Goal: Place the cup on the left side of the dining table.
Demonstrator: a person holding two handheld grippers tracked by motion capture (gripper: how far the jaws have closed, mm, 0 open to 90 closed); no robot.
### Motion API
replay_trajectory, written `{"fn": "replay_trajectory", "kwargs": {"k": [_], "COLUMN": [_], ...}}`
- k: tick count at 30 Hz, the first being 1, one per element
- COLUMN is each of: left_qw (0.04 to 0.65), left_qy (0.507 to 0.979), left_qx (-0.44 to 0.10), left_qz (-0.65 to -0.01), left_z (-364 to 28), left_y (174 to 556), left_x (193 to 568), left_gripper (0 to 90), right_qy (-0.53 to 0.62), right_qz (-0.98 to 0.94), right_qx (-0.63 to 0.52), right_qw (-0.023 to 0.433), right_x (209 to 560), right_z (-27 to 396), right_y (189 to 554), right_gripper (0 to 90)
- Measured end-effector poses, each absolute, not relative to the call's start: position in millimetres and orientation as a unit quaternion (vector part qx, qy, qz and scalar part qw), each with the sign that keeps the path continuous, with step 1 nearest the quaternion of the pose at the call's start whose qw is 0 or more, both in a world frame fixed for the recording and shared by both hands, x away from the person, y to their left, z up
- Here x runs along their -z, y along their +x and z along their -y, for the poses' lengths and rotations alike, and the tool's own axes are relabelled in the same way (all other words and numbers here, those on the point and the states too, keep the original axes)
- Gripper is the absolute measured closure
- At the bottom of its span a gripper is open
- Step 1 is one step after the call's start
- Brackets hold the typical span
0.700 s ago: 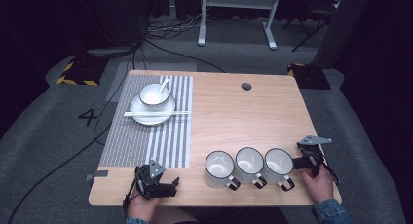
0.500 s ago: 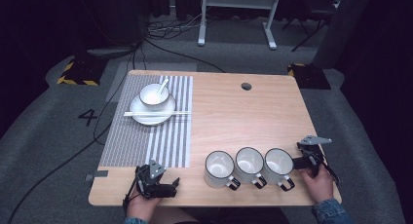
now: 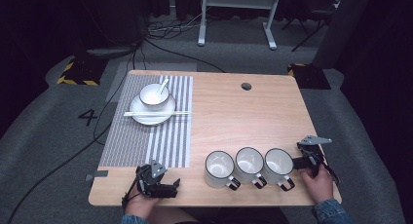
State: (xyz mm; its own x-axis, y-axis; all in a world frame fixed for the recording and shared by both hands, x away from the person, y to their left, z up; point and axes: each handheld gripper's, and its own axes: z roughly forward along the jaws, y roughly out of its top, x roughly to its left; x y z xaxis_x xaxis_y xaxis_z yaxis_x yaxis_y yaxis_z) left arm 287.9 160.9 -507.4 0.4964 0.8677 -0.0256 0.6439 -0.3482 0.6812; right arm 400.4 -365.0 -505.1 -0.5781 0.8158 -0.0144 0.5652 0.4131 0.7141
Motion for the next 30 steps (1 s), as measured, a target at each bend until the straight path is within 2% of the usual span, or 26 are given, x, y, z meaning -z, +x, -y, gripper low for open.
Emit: {"fn": "replay_trajectory", "kwargs": {"k": [6,10,14,16,25,30], "left_qw": [0.314,0.311,0.364,0.369,0.488,0.495], "left_qy": [0.803,0.792,0.764,0.762,0.703,0.708], "left_qx": [-0.171,-0.199,-0.208,-0.213,-0.218,-0.219], "left_qz": [-0.477,-0.486,-0.491,-0.488,-0.469,-0.453], "left_z": [-160.7,-161.6,-158.0,-156.3,-142.6,-135.0], "left_y": [288.5,286.8,281.5,279.7,262.2,259.9], "left_x": [505.4,502.1,491.2,488.6,469.3,464.7], "left_gripper": [0.0,0.0,0.0,0.0,1.2,1.0], "right_qy": [0.421,0.421,0.421,0.422,0.422,0.422], "right_qz": [-0.82,-0.82,-0.82,-0.82,-0.819,-0.82], "right_qx": [-0.341,-0.341,-0.341,-0.342,-0.342,-0.341], "right_qw": [0.184,0.184,0.184,0.183,0.183,0.183], "right_x": [505.0,505.0,505.0,505.0,505.0,505.0], "right_z": [365.0,365.0,365.0,364.8,364.7,364.8], "right_y": [400.4,400.4,400.5,400.4,400.3,400.3], "right_gripper": [0.2,0.2,0.2,0.2,0.2,0.2]}}
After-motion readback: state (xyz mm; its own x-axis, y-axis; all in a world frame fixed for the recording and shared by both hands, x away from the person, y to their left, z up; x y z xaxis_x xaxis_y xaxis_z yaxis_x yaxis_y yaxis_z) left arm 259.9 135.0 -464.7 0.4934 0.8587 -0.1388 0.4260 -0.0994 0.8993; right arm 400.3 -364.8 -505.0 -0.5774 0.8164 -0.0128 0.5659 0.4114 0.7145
